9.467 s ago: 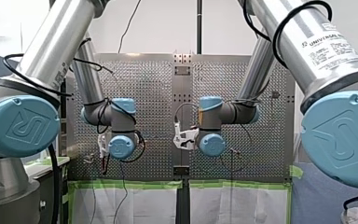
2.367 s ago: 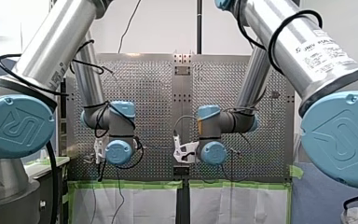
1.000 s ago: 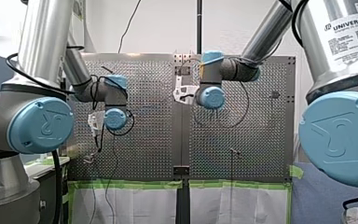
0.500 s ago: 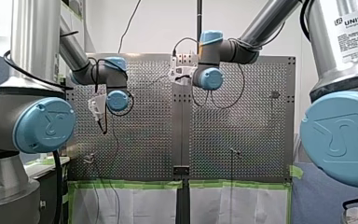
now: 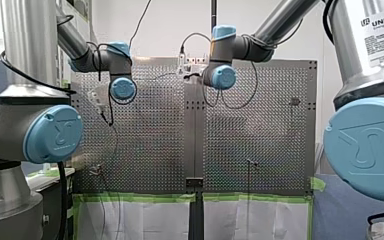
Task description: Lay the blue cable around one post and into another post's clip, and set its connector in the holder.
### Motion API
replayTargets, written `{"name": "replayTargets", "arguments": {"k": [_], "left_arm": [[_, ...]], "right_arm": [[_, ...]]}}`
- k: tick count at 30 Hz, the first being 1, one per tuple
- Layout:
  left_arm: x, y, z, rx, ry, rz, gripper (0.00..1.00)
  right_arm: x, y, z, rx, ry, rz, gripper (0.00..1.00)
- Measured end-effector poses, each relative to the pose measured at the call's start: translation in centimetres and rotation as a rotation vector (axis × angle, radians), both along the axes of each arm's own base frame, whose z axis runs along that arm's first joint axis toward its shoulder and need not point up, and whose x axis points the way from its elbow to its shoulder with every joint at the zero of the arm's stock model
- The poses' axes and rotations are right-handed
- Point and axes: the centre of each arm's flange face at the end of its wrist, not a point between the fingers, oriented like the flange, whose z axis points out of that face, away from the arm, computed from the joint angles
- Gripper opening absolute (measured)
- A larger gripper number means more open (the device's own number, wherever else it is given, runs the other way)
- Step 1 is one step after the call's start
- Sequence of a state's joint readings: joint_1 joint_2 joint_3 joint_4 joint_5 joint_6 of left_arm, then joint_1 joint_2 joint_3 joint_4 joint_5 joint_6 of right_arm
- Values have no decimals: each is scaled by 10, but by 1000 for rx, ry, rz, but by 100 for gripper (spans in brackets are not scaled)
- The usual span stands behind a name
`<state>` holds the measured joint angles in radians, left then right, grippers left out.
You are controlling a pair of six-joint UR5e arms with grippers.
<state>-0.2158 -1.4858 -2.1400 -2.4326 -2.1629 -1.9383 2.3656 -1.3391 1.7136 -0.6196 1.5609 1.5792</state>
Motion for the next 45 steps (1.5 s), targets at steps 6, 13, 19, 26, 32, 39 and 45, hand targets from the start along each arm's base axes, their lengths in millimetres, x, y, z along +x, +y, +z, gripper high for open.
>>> {"name": "replayTargets", "arguments": {"k": [6, 13, 19, 26, 32, 39, 45], "left_arm": [[-2, 17, 18, -16, -17, -3, 0], [-4, 39, 47, -56, -60, -13, 0], [-3, 55, 84, -85, -150, -24, 0], [10, 72, 116, -98, -228, -34, 0], [34, 90, 129, -83, -246, -36, 0], [64, 117, 134, -68, -248, -11, 0], [75, 133, 139, -71, -267, 12, 0]], "right_arm": [[7, 0, 14, -13, -11, 13, 11], [15, 5, 26, -24, -16, 29, 11], [22, 8, 35, -31, -24, 40, 11], [30, 9, 51, -46, -49, 53, 11], [36, 7, 70, -58, -66, 58, 11], [46, 2, 85, -69, -87, 64, 11], [59, -5, 84, -64, -84, 69, 11]]}}
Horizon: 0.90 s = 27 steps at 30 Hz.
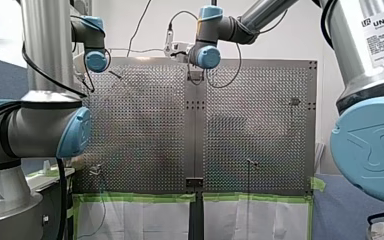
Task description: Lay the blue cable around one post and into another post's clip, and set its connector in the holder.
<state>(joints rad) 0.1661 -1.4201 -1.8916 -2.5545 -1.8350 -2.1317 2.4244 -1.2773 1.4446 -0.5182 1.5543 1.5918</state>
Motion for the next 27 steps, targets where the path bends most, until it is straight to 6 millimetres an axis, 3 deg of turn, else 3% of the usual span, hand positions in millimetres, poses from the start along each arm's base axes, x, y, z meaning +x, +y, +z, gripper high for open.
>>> {"name": "replayTargets", "arguments": {"k": [7, 14, 19, 27], "left_arm": [[19, 7, 0, 10, 0, -28, 0], [41, 11, -15, 24, 34, -71, 0], [56, 24, -26, 12, 43, -71, 0], [63, 52, -31, 20, 47, -61, 0]], "right_arm": [[17, -6, -1, 3, 2, 5, 11], [34, -20, -6, 5, -6, -3, 11], [41, -28, -7, 3, -12, -9, 11], [56, -43, -18, 9, -7, -13, 11]]}}
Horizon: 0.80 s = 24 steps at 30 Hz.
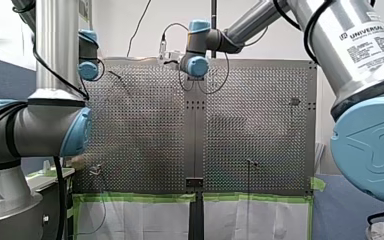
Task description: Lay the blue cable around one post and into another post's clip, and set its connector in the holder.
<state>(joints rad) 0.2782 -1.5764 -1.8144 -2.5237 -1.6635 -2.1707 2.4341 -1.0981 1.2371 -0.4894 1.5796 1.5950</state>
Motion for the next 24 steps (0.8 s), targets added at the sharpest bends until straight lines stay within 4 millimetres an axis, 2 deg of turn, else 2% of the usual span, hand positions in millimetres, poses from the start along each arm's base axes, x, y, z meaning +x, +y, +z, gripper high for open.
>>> {"name": "replayTargets", "arguments": {"k": [5, 11, 20, 24], "left_arm": [[9, 7, -9, 10, 8, -12, 0], [24, 5, -32, 31, 55, -52, 0], [39, 0, -47, 44, 90, -102, 0], [47, -4, -61, 52, 126, -118, 0]], "right_arm": [[9, -10, -20, 13, 13, -4, 11], [13, -22, -43, 28, 23, -10, 11], [11, -38, -61, 48, 21, -23, 11], [8, -47, -68, 58, 20, -32, 11]]}}
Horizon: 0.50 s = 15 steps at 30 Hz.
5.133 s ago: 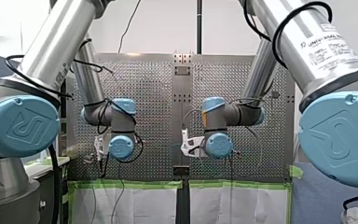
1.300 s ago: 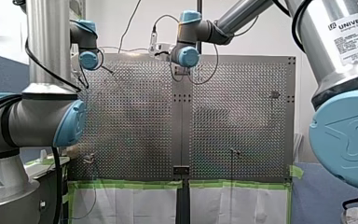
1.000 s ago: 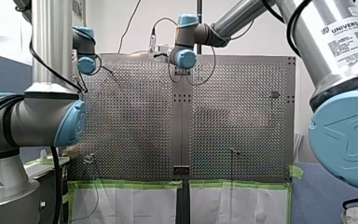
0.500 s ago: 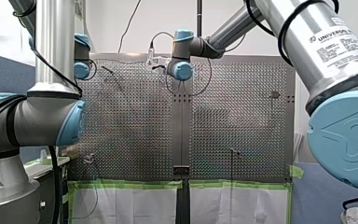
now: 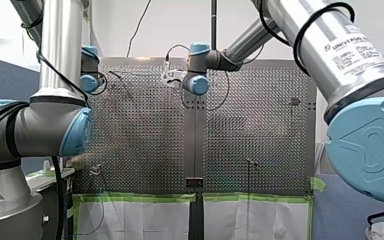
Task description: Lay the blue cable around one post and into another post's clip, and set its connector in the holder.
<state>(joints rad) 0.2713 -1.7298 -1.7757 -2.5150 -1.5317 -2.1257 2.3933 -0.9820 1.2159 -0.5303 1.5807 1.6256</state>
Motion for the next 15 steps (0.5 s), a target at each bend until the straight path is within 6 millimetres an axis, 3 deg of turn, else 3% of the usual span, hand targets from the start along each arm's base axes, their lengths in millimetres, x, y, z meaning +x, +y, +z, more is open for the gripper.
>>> {"name": "replayTargets", "arguments": {"k": [6, 15], "left_arm": [[4, -9, -9, 3, 17, -21, 0], [4, -21, -10, 1, 19, -43, 0]], "right_arm": [[-8, -19, -15, 15, 10, -26, 11], [-20, -39, -19, 24, 1, -54, 11]]}}
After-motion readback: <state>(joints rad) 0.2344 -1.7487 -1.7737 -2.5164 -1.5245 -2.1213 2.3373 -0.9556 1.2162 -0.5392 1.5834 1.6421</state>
